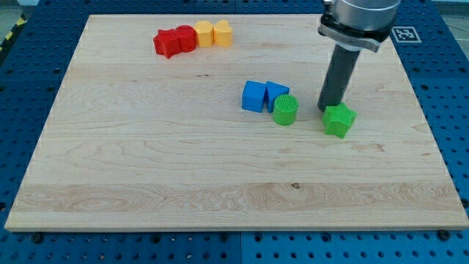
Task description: Place the green star towards the center right side of the board
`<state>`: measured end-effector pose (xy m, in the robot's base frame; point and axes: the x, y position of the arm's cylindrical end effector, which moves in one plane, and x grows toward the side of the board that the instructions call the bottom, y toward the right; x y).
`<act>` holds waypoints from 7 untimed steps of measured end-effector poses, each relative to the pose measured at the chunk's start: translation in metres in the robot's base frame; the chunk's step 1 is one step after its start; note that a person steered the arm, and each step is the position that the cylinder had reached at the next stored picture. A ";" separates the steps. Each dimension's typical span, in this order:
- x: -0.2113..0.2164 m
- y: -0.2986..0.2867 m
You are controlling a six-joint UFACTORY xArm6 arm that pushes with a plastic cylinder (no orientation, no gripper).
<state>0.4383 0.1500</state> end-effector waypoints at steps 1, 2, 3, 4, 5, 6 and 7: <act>0.000 0.000; 0.005 -0.014; 0.007 -0.017; 0.019 0.000; 0.026 0.000; 0.027 -0.030; 0.038 -0.026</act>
<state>0.4761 0.1239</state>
